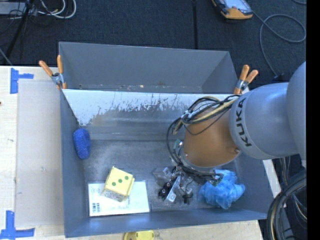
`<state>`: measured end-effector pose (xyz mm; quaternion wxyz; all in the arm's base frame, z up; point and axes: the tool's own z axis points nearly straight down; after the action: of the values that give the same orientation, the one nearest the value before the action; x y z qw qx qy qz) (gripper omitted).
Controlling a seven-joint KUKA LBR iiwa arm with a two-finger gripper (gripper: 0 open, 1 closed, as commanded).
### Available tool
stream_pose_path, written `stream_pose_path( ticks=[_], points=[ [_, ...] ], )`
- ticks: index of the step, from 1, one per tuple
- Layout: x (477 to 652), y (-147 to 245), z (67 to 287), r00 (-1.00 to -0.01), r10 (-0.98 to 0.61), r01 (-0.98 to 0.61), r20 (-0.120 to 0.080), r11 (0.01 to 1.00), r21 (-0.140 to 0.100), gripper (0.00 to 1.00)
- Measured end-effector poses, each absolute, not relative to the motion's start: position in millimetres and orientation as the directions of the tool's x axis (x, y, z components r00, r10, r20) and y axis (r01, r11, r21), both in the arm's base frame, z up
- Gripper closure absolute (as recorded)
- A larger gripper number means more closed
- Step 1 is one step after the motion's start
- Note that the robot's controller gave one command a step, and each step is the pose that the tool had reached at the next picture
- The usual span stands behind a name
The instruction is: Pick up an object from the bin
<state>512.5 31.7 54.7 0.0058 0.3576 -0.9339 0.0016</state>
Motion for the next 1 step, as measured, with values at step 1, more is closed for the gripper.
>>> stream_pose_path(
  ticks=[1],
  points=[
    [512.8,31.4,58.4,-0.742,-0.671,-0.671,0.009,0.742,0.0,1.0]
  ],
)
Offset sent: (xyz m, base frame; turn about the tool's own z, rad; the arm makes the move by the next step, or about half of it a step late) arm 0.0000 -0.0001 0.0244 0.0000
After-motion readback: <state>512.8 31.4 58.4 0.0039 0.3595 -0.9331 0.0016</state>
